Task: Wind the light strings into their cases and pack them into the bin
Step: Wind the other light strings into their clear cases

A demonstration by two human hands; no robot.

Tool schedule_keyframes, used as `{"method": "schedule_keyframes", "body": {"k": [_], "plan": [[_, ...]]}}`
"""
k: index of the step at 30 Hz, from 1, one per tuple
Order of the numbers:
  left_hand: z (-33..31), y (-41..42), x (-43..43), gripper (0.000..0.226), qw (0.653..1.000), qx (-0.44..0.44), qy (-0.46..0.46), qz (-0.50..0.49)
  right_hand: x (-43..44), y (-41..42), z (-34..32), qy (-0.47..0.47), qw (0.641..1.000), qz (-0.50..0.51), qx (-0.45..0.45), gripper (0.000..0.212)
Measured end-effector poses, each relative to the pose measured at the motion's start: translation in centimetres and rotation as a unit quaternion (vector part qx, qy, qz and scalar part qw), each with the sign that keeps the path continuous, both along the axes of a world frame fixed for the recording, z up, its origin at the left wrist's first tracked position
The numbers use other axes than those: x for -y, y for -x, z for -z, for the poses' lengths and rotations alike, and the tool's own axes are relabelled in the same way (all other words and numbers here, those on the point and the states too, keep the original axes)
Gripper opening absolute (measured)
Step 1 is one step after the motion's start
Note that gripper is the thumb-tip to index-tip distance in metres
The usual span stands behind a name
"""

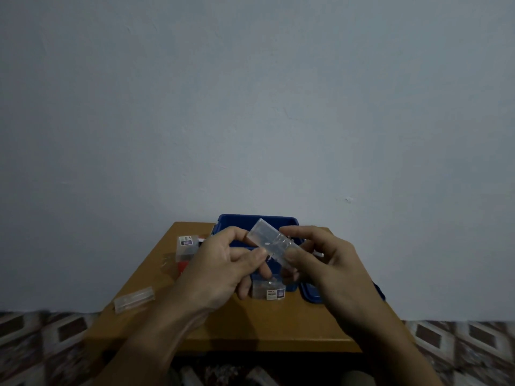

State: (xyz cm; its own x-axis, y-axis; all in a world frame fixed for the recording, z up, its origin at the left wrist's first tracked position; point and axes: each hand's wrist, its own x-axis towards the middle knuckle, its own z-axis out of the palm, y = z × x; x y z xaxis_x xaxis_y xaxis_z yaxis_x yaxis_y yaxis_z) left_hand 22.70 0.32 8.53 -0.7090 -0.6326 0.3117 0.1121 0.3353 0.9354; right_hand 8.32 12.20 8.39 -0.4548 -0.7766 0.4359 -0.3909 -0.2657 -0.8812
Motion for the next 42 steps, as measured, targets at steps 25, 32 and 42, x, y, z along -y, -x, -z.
{"method": "schedule_keyframes", "body": {"k": [25,32,42], "plan": [[3.2,1.3,0.5,0.031,0.989,-0.102,-0.034,-0.097,0.7,-1.6,0.7,-0.077,0.997,0.003,-0.005,0.021],[3.6,1.3,0.7,0.041,0.989,-0.066,-0.06,-0.117,1.1,-2.1,2.1,-0.048,0.966,0.057,-0.247,0.025],[4.6,1.3,0.7,0.035,0.988,-0.022,-0.114,-0.106,2.0,-1.4,3.3,-0.067,0.967,0.085,-0.232,0.012]]}}
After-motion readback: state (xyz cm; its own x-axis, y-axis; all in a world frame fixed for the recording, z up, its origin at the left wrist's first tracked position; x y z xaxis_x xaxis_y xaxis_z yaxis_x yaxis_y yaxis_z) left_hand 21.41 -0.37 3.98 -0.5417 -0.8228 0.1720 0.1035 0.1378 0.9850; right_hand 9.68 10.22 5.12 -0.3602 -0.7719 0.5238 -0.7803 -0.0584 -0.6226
